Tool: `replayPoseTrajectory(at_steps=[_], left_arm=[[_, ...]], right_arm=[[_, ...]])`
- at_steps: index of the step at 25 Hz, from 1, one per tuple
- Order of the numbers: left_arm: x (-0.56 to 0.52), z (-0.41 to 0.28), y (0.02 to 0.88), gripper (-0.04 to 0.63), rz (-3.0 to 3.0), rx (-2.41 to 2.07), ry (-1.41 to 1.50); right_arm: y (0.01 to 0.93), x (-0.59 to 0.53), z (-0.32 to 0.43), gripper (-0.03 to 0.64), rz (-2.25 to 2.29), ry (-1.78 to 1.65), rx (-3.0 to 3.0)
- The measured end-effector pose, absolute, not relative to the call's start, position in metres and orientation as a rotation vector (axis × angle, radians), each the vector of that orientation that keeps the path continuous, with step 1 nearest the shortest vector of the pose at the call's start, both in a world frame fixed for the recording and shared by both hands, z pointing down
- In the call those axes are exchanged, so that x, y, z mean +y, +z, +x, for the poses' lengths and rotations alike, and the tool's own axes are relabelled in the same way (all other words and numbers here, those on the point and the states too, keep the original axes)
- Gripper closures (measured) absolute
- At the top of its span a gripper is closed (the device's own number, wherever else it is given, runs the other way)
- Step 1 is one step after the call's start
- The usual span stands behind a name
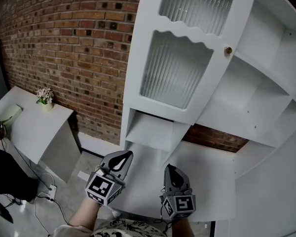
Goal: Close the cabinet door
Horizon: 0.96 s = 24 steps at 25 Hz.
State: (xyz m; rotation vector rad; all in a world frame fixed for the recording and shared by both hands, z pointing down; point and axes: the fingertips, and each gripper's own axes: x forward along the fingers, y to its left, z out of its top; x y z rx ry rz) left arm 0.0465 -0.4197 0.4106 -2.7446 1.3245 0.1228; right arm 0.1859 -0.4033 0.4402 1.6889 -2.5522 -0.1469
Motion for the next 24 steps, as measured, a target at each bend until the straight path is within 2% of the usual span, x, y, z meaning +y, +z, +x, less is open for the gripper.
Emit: replayPoseTrajectory(at_steps=[24], left_arm=[[-0.422,0.053,0.419,0.586,-2.731,1.278,0.02]], right_arm=[[0.432,-0.403,0.181,0.612,1.723,-0.178,-2.521]])
